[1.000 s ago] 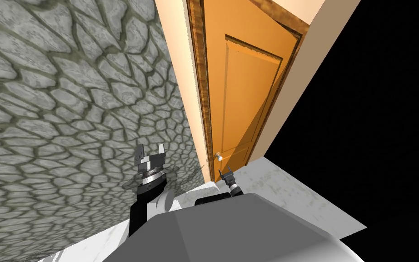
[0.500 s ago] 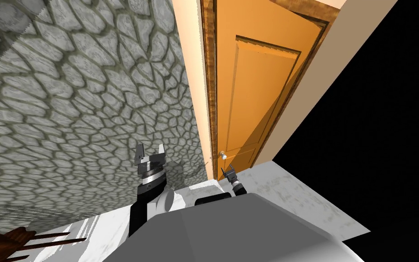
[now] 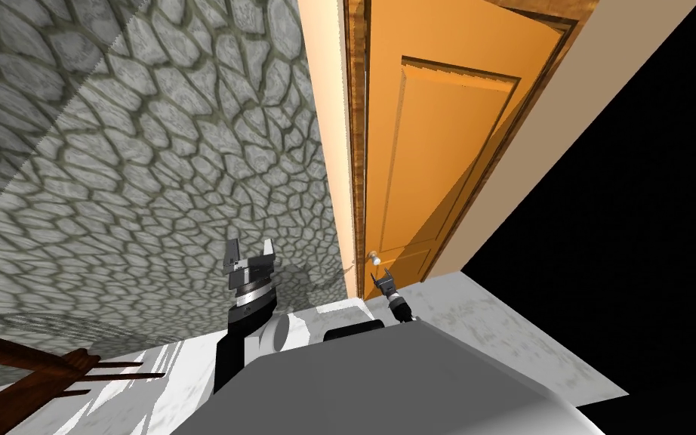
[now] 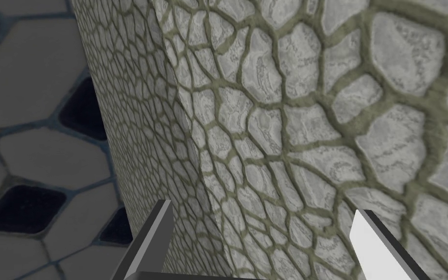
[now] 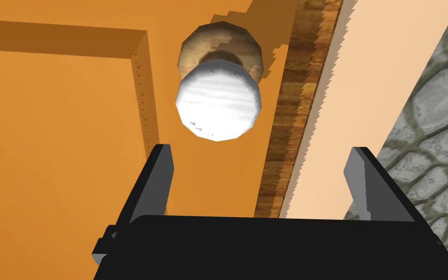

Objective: Pull the door open

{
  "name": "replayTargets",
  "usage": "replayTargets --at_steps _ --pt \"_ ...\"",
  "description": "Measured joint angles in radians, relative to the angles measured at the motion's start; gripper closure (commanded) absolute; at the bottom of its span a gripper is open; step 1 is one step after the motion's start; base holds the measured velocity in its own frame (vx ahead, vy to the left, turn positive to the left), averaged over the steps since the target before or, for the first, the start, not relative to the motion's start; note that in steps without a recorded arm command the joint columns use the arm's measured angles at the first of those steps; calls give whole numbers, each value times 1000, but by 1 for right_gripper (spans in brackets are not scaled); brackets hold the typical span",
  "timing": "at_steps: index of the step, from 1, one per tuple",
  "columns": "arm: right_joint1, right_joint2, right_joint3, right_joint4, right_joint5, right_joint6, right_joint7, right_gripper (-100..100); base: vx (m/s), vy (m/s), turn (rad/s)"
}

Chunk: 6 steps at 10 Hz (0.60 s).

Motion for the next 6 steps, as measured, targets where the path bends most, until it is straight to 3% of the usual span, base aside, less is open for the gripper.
replayTargets --at_steps 6 --pt "-136 -14 -98 138 -13 -6 0 -100 8 5 48"
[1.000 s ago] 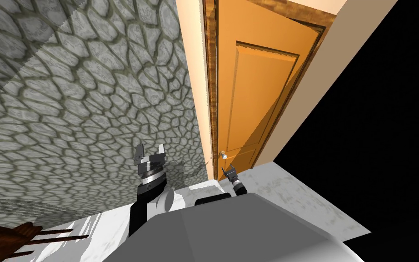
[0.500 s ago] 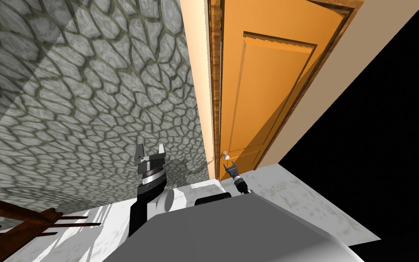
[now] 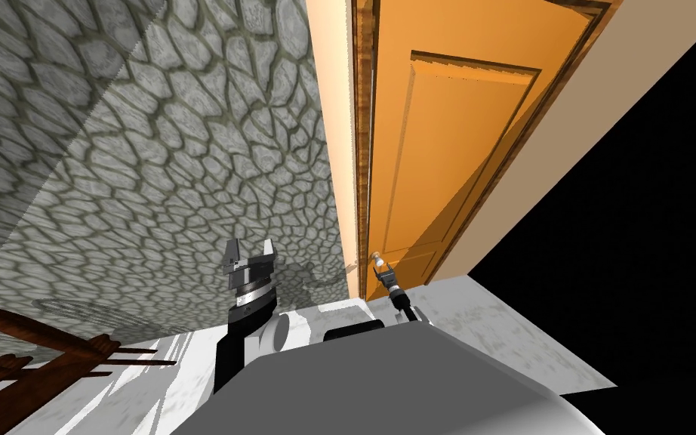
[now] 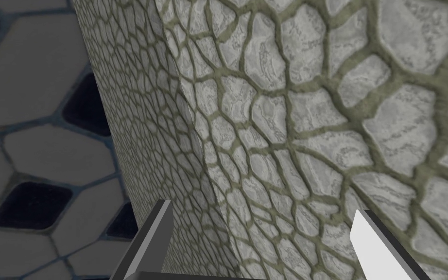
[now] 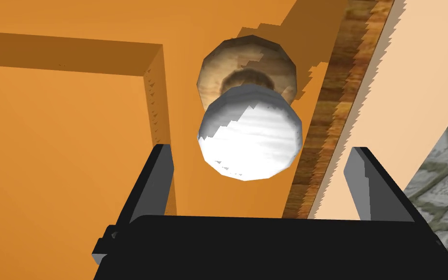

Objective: Pull the door open

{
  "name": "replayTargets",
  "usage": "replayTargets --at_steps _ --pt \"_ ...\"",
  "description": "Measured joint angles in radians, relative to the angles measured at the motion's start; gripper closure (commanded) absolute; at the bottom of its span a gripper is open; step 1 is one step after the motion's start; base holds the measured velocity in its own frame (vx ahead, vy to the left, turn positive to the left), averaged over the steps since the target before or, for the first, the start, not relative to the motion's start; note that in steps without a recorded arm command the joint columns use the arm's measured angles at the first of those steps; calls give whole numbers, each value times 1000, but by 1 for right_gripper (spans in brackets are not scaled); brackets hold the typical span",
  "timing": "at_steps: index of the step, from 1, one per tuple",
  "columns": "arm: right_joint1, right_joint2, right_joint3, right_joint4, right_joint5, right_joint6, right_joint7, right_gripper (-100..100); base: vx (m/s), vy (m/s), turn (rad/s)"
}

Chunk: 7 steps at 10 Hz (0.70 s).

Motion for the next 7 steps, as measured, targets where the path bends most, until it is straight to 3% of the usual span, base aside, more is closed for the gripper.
replayTargets --at_steps 5,7 --pt "-80 9 -60 67 -6 10 -6 -100 9 -1 21" --pt "-132 18 -95 130 -13 -2 -2 -100 7 -1 20"
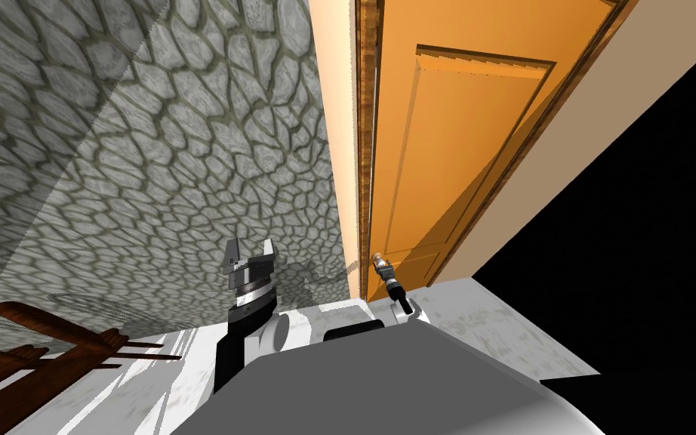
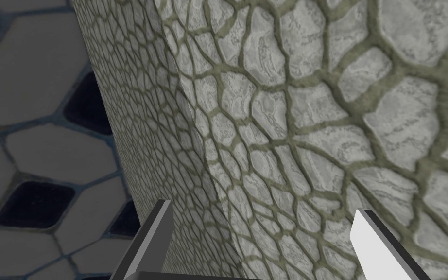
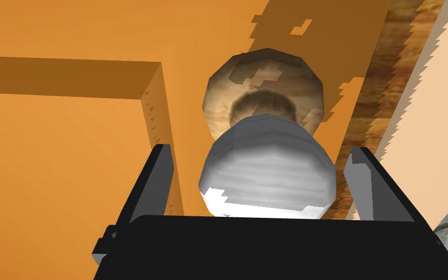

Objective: Pull the door open

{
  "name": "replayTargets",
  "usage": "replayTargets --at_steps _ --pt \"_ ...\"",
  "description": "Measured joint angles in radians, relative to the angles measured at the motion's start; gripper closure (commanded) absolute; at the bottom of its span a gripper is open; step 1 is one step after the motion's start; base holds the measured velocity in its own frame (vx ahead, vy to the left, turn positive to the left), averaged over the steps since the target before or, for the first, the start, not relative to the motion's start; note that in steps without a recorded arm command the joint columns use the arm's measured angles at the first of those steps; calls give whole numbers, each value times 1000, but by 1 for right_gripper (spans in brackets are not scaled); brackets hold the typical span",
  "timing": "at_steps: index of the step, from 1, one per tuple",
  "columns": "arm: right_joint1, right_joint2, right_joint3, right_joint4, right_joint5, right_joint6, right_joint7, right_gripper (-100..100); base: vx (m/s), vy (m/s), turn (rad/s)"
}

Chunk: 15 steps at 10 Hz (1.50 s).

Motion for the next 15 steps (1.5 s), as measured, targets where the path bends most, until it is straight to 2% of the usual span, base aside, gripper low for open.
replayTargets --at_steps 1,7,11,15 --pt "-2 1 -2 3 0 -1 0 100 0 0 0" --pt "0 1 1 0 0 0 0 100 -1 1 6" --pt "-2 -11 8 1 -17 -2 -76 100 -12 5 30" --pt "-1 -23 18 -3 -41 -3 -180 100 -15 5 38"
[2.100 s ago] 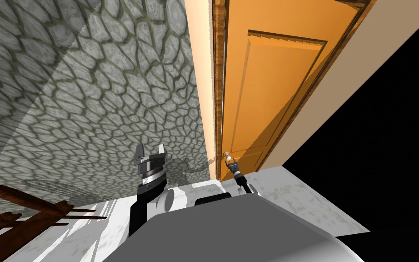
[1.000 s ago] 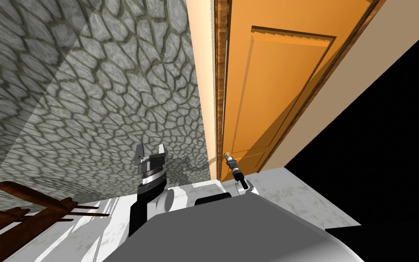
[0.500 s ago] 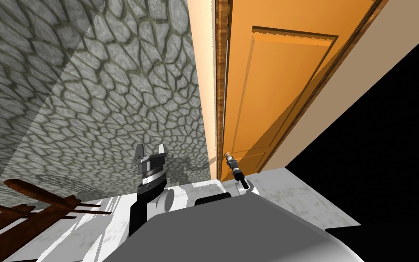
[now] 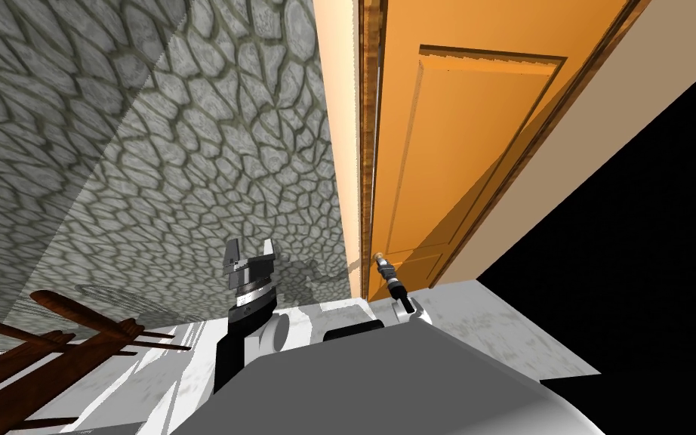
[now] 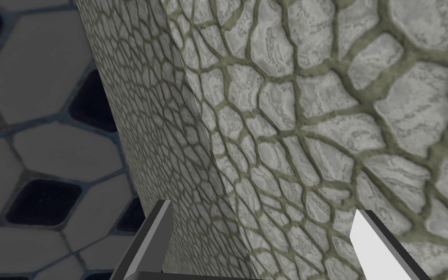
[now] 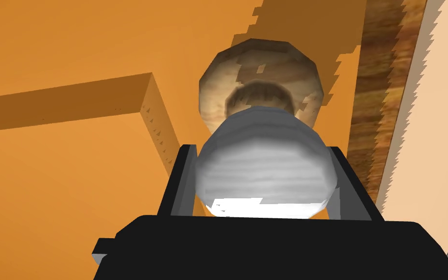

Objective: Pull the door open

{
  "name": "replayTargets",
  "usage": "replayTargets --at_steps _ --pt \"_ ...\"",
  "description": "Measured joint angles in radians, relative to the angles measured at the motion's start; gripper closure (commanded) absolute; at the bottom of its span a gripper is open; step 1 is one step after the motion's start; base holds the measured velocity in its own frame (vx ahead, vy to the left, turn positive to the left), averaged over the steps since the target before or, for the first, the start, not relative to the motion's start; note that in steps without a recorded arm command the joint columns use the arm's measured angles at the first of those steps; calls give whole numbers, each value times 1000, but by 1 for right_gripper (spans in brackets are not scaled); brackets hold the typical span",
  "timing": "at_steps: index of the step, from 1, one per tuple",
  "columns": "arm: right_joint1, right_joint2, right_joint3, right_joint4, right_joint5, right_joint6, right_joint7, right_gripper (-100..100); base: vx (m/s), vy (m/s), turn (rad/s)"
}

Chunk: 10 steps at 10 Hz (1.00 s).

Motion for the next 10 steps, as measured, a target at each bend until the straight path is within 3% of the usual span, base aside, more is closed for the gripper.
replayTargets --at_steps 6,9,10 --pt "-13 -24 12 25 -40 -14 -145 100 -17 4 33" --pt "9 -31 26 -16 -55 4 -225 100 -12 4 20" --pt "0 -31 24 -1 -58 -1 -231 100 -16 -6 45"
